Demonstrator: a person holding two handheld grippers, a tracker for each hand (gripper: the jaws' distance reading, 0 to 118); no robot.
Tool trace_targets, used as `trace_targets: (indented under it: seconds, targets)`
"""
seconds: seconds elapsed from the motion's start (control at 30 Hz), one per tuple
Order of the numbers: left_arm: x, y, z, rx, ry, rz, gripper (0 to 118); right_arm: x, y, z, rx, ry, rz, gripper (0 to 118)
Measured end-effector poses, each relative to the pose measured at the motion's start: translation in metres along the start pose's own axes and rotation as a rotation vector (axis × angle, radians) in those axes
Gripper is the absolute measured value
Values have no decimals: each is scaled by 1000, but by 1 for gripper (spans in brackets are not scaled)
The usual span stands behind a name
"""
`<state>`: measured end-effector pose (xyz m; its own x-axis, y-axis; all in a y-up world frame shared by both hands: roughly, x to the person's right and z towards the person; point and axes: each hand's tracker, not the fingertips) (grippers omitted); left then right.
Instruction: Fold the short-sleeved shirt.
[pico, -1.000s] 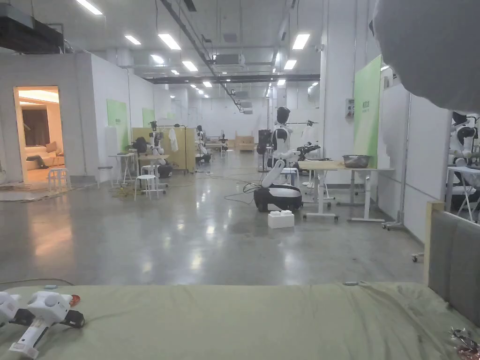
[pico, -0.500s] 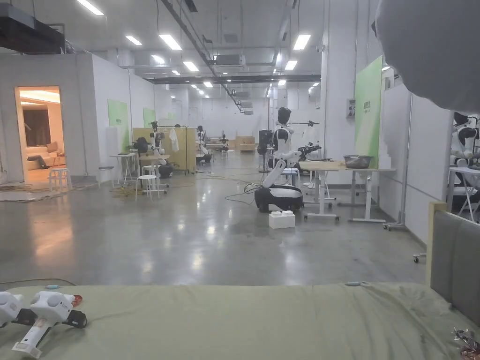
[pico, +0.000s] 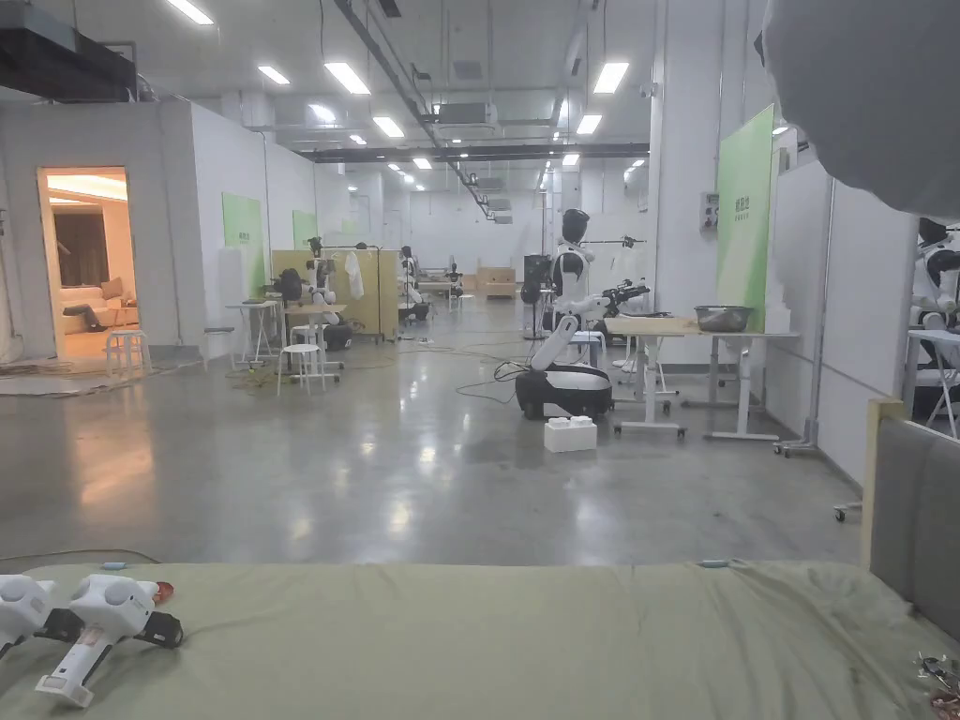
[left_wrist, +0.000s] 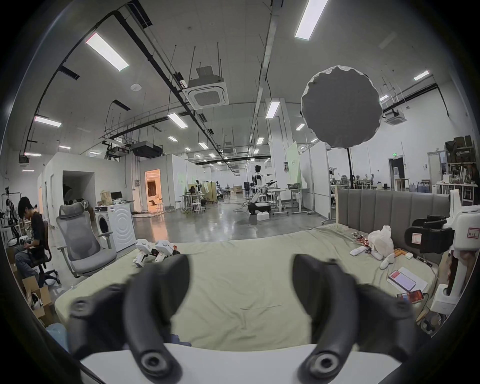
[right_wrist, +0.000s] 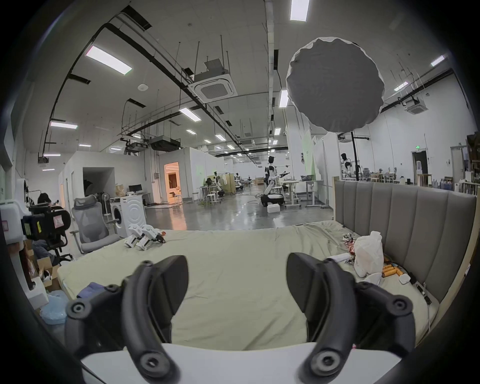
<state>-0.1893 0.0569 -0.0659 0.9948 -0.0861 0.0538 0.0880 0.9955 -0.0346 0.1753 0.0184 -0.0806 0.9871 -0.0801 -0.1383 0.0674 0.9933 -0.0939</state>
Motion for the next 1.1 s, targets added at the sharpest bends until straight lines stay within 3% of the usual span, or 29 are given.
trace_targets:
  seconds: [0.07, 0.1, 0.2, 0.53, 0.73, 1.1]
  targets:
    - [0, -2, 0, 3, 6, 10, 102, -1, 1, 1, 1, 2, 5, 83]
    - [1, -2, 0, 5, 10, 13, 105, -3, 1, 1, -1, 3, 17, 87]
    - [2, -4, -1, 5, -7, 11, 118, -7, 1, -2, -15, -34, 57, 117]
    - [4, 0, -1, 24, -5, 43, 118, -1, 1, 0, 1, -32, 21, 118]
    - [2, 2, -3, 5, 29, 57, 118, 3, 5, 1, 7, 1, -49, 118]
    - [0, 1, 0, 9, 24, 70, 118, -3, -3, 4, -2, 7, -29, 118]
